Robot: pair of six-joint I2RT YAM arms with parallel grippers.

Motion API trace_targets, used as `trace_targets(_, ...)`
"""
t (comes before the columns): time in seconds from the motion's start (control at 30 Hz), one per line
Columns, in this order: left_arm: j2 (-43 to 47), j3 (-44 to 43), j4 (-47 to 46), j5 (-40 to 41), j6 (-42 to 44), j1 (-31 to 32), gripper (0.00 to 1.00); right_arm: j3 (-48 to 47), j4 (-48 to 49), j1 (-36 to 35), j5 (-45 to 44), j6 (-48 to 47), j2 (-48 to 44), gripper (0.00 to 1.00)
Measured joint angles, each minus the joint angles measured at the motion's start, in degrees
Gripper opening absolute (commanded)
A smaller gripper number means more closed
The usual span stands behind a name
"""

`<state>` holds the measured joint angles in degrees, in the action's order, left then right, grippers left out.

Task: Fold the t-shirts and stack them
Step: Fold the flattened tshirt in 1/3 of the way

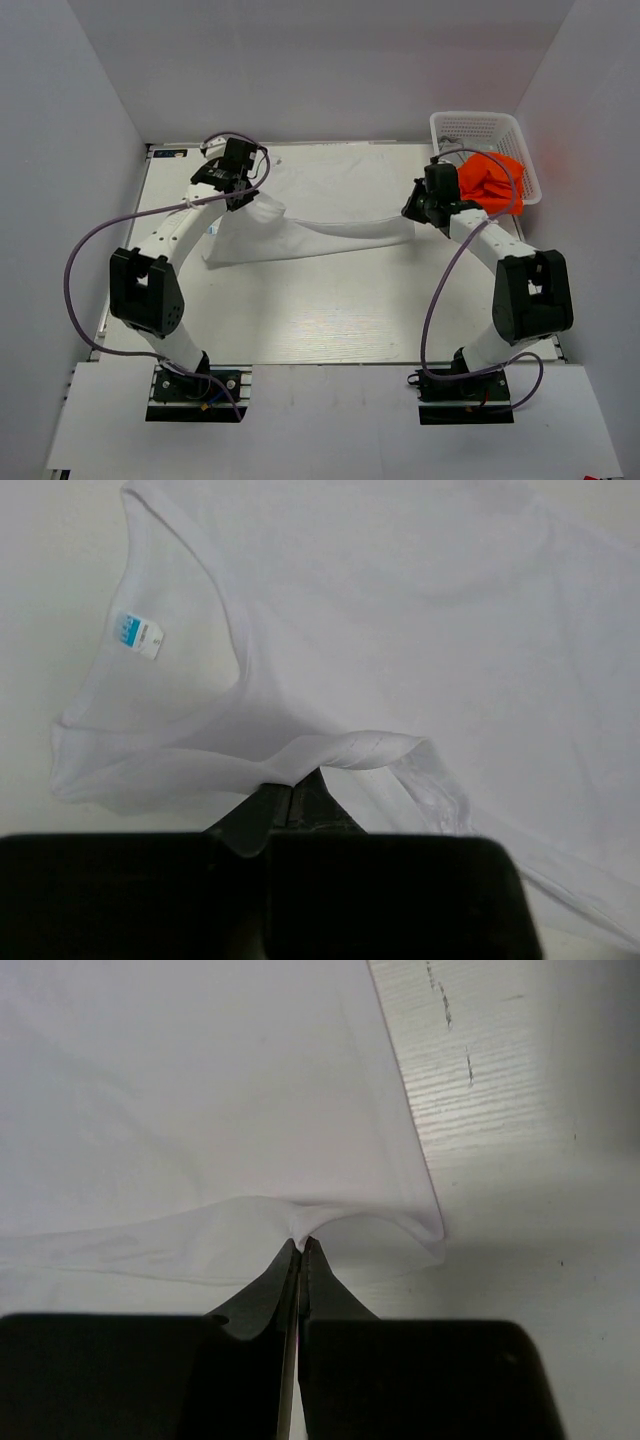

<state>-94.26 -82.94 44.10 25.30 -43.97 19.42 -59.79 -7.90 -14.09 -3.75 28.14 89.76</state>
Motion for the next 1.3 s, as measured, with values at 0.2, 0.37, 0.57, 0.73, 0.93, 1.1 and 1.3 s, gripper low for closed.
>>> trace_targets(0.2, -9.6, -7.78, -2.64, -0.04, 2.89, -1.97, 0.02, -5.16, -1.29, 0.26, -1.81, -0.04, 5.01, 0.0)
trace_targets(0.37, -20.39, -17.33, -0.79, -0.28, 3.3, -5.27, 1.0, -14.8, -5.84, 0.5, -3.93, -1.03, 13.55, 0.6)
trace_targets(0.57, -36.26, -38.49, 5.7, -1.27, 2.56, -9.99, 1.0, -23.78, -11.13, 0.46, -4.7, -4.48, 20.2, 0.9)
trace_targets(0.73, -33.83, -33.57, 5.2, -4.9, 2.43, -12.46, 1.0, -20.59, -11.45, -0.13, -1.73, -7.06, 17.51, 0.9)
trace_targets(0.93, -17.11, -4.9, -3.82, -14.78, 2.91, -11.74, 1.0, -12.96, -9.62, -1.97, 3.06, -8.76, 13.81, 0.9)
trace_targets(1.1, -12.81, 7.85, -9.2, -22.62, 2.91, -10.03, 1.0, -10.69, -7.61, -3.08, 4.17, -8.81, 15.04, 0.9)
trace_targets(1.3, -10.01, 15.43, -11.26, -21.18, 1.77, -9.92, 1.0, -4.02, -3.37, -3.17, 2.34, -8.2, 14.93, 0.9)
